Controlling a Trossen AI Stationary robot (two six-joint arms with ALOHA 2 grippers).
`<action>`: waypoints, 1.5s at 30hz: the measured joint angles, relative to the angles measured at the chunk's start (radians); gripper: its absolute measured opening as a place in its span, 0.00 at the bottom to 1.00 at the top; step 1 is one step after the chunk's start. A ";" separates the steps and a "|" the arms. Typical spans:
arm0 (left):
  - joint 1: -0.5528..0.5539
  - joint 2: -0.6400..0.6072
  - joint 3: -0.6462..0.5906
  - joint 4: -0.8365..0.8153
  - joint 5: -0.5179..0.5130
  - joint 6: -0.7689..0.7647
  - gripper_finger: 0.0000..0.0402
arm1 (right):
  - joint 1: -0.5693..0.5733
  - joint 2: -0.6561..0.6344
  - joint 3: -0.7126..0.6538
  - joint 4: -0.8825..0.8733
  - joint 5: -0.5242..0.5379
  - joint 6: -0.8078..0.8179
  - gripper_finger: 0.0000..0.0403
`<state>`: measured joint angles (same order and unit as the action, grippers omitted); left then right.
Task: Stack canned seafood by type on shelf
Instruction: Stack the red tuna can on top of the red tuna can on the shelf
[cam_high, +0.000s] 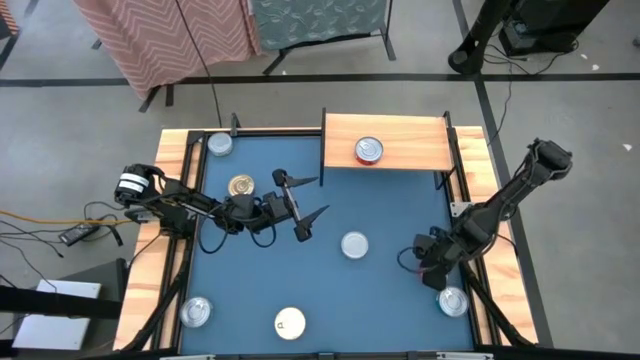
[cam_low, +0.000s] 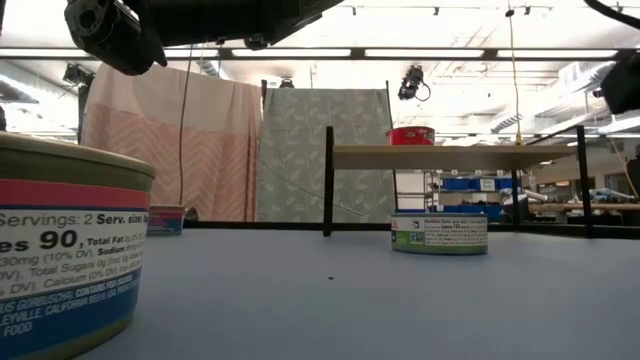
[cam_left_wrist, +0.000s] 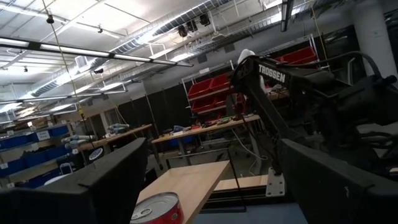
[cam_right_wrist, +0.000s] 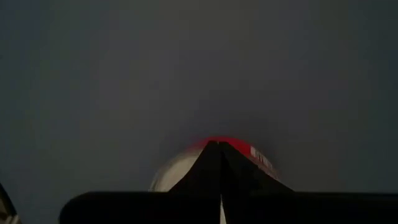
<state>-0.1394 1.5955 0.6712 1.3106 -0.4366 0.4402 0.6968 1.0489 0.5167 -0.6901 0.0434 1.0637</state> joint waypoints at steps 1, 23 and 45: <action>0.000 0.000 0.000 0.000 0.000 0.000 0.90 | -0.008 0.000 0.000 0.007 -0.004 -0.010 0.01; 0.000 0.000 0.000 0.000 0.000 0.000 0.90 | 0.015 -0.014 0.024 -0.065 -0.015 0.006 0.01; 0.000 0.000 0.000 -0.001 0.000 -0.002 0.90 | 0.104 -0.029 0.137 -0.312 -0.110 0.173 0.01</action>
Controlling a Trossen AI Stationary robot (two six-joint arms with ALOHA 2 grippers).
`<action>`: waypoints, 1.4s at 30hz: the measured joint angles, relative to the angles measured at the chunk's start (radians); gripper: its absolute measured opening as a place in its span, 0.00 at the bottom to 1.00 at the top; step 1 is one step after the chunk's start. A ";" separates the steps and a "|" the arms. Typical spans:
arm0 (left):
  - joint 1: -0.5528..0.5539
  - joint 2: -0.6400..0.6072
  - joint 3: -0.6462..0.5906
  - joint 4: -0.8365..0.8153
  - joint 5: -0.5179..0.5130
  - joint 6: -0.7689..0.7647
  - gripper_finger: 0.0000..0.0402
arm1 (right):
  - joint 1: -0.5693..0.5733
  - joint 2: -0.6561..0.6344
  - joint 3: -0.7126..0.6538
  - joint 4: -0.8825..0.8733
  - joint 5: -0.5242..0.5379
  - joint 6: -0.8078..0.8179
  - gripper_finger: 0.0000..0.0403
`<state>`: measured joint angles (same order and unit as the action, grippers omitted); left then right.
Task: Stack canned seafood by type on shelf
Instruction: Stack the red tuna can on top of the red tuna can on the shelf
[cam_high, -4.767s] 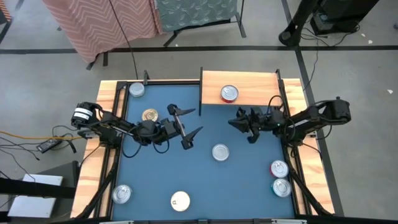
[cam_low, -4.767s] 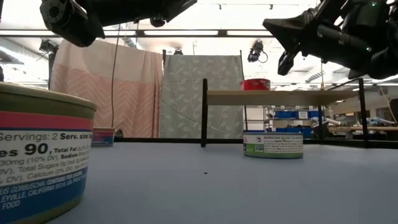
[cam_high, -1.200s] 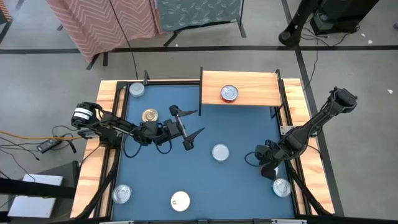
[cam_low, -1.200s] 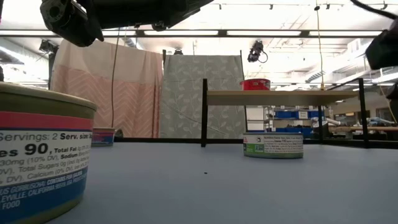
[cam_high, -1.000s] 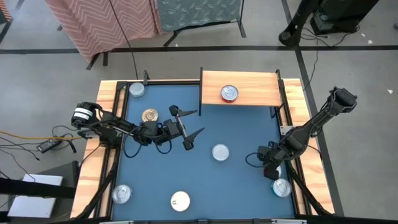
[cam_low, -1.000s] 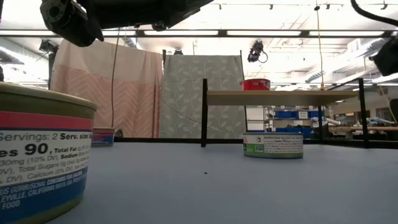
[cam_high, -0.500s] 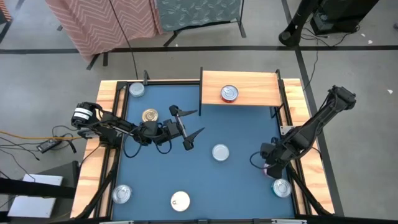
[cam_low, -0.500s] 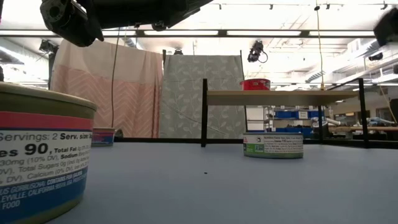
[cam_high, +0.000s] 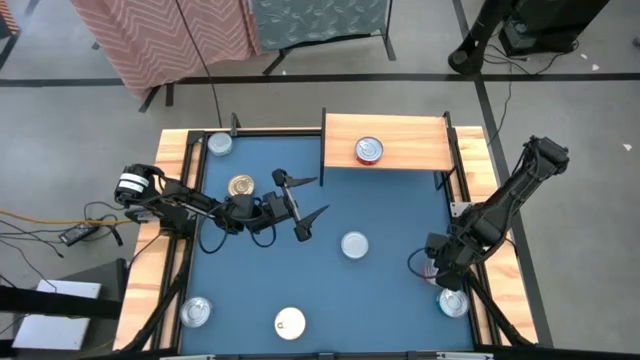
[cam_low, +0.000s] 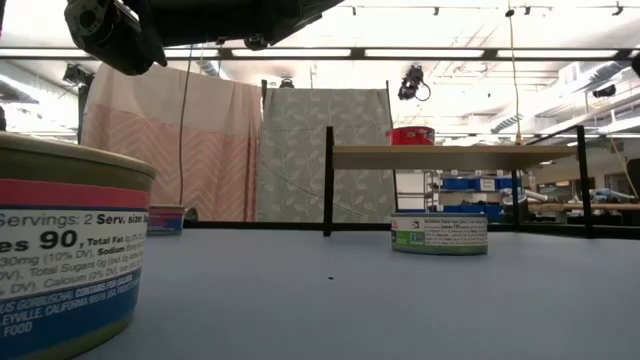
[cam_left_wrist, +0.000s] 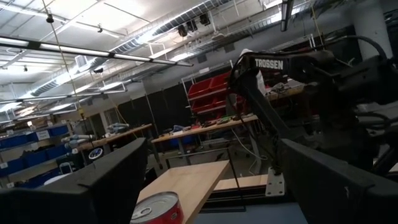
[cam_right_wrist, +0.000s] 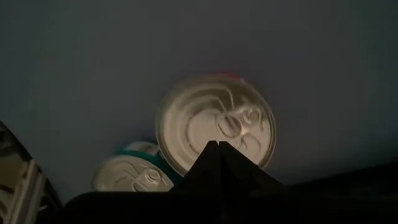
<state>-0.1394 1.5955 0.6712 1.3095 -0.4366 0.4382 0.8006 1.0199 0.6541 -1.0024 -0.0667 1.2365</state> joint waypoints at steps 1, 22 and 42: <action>0.000 0.000 0.000 0.000 0.000 0.000 0.90 | 0.007 0.000 -0.010 0.004 -0.012 0.012 0.01; 0.000 0.000 0.000 0.001 0.000 -0.001 0.90 | 0.035 0.001 -0.165 0.284 -0.016 0.055 0.01; 0.000 0.000 0.000 0.004 0.000 -0.001 0.90 | -0.135 0.001 -0.198 0.416 0.033 -0.160 0.01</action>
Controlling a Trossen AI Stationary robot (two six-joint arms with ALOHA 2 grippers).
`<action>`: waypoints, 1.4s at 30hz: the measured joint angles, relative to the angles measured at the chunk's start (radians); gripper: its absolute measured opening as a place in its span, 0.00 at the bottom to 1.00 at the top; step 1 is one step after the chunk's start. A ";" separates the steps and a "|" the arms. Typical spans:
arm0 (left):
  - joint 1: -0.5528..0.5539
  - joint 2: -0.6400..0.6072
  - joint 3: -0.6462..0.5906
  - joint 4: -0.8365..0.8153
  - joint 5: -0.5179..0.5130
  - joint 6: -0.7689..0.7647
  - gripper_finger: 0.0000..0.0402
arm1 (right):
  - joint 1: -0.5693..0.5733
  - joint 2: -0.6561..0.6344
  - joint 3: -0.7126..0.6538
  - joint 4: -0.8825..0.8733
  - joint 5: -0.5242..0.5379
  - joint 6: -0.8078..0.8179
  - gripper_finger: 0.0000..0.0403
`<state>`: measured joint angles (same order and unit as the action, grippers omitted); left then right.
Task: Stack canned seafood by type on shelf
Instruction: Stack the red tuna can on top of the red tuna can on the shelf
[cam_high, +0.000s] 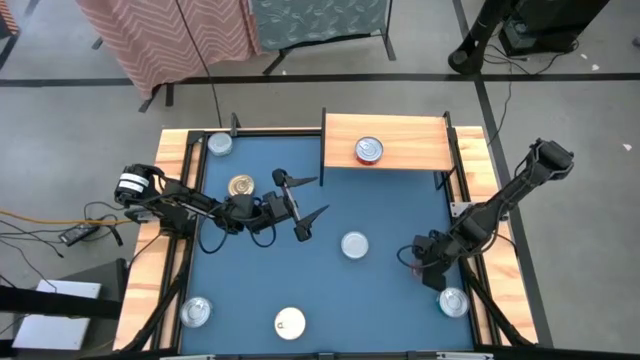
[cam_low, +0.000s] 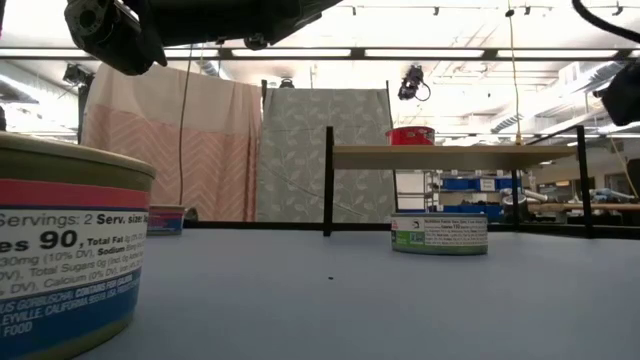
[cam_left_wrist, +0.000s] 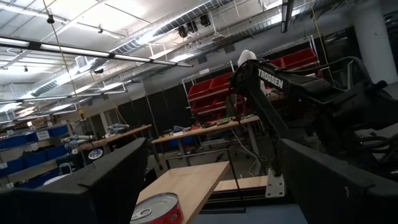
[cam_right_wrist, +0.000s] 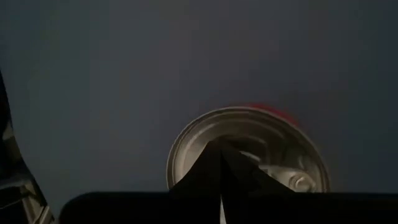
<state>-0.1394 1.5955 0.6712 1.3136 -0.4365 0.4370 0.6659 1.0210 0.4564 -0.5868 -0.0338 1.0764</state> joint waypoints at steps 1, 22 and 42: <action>0.000 0.000 0.000 0.000 0.000 0.000 0.90 | -0.012 0.000 0.000 0.006 0.000 -0.018 0.01; 0.000 0.000 0.000 -0.004 0.000 0.003 0.90 | -0.264 0.172 0.003 0.291 -0.114 -0.381 0.01; 0.000 0.000 0.000 -0.008 0.000 0.004 0.90 | -0.475 0.238 0.087 0.231 -0.113 -0.714 0.01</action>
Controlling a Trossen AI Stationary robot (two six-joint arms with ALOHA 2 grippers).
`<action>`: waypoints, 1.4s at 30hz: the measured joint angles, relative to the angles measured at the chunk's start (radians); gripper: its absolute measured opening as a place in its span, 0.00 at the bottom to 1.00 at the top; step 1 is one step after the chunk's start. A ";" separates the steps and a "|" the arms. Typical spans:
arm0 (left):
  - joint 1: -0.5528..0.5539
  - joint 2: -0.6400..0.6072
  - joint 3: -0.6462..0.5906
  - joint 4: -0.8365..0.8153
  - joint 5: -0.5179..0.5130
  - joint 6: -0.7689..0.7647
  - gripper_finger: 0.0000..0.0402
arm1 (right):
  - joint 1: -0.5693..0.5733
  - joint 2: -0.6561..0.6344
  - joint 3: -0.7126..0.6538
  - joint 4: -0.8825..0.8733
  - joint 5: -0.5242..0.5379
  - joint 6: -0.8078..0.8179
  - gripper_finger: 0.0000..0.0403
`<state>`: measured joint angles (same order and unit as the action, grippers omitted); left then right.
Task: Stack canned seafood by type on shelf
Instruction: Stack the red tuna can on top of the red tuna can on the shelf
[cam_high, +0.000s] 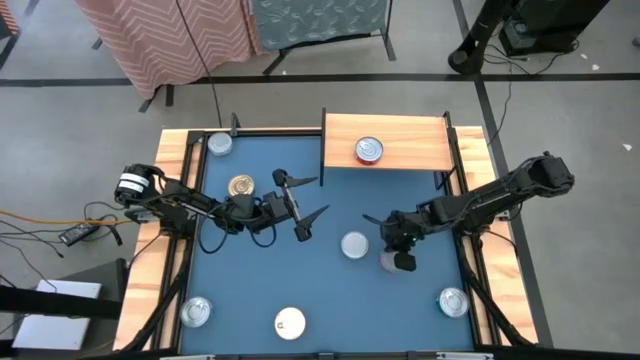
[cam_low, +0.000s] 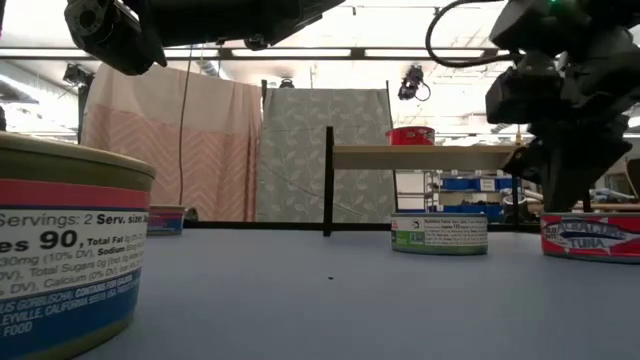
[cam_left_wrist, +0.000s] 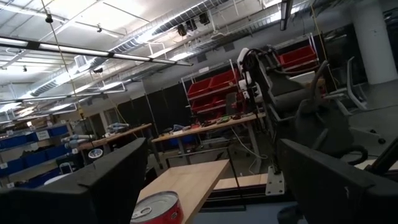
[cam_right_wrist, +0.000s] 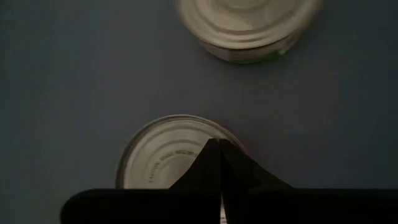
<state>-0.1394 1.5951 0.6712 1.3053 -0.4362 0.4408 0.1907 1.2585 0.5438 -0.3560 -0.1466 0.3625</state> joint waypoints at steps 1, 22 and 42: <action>0.000 0.000 0.000 0.000 0.000 0.000 0.90 | -0.007 0.000 0.000 -0.009 0.001 -0.002 0.01; 0.000 0.000 0.000 -0.003 0.000 -0.005 0.90 | -0.070 -0.002 0.002 -0.063 0.069 -0.077 0.01; -0.012 0.000 -0.001 -0.025 0.000 -0.004 0.90 | -0.108 0.002 -0.045 -0.019 0.183 -0.128 0.01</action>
<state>-0.1516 1.5951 0.6704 1.2807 -0.4366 0.4366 0.0826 1.2608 0.4992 -0.3751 0.0368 0.2340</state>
